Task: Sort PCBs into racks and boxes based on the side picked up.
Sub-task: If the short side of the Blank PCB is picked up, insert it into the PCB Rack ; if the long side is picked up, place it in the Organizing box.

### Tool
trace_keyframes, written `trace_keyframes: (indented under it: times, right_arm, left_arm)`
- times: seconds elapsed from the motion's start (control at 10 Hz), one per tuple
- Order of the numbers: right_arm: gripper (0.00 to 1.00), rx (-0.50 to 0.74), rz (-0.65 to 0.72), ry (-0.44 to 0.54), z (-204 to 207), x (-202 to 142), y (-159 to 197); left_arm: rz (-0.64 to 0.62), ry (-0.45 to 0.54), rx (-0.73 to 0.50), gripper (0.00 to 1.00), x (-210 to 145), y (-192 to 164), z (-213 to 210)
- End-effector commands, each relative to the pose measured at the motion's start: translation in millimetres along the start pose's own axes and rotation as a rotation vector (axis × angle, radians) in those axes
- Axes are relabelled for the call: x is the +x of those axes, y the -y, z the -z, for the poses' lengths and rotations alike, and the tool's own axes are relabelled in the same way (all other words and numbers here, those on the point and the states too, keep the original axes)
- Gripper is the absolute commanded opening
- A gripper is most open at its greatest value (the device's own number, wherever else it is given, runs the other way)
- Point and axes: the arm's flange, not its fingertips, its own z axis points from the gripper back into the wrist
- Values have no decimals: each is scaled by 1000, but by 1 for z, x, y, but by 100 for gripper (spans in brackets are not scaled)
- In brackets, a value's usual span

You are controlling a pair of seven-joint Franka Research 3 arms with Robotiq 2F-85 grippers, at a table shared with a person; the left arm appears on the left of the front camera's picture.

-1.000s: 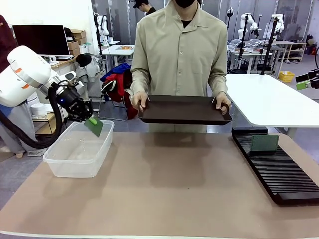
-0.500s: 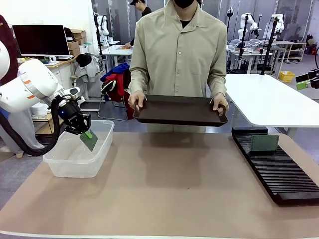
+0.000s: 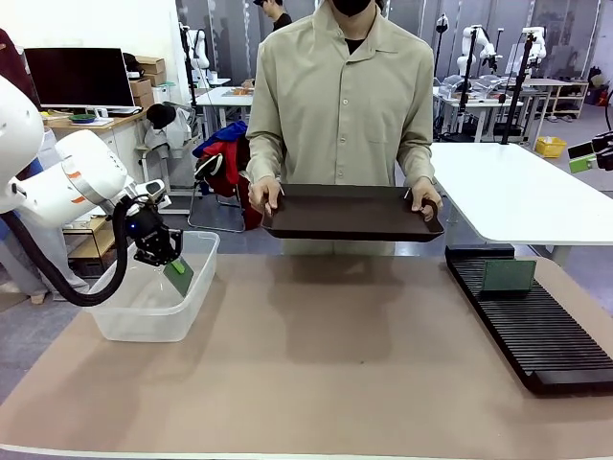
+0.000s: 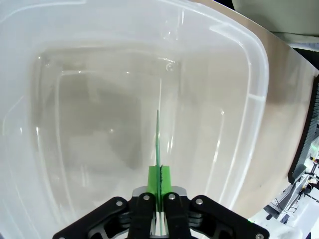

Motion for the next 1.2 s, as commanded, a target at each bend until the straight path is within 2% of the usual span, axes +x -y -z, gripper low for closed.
trace_keyframes:
  times: [0.0, 0.2, 0.3, 0.6, 0.7, 0.8, 1.1]
  right_arm:
    - [100, -6, 1, -1, 1, 0, 0]
    - [100, -6, 1, -1, 1, 0, 0]
    - [100, -6, 1, -1, 1, 0, 0]
    - [100, -6, 1, -1, 1, 0, 0]
    - [100, -6, 1, -1, 1, 0, 0]
    - [100, -6, 1, -1, 1, 0, 0]
    - [100, -6, 1, -1, 1, 0, 0]
  left_arm:
    - [-30, 11, 63, 3, 8, 3, 7]
    - [-37, 12, 101, 3, 11, 2, 12]
    - [-47, 7, 118, 9, 11, 0, 15]
    - [-66, -3, 140, 41, 11, -4, 15]
    - [-76, 7, 152, 48, 10, -4, 11]
    - [-95, 37, 186, 60, 10, -6, 6]
    - [-110, 79, 253, 87, 0, -1, -18]
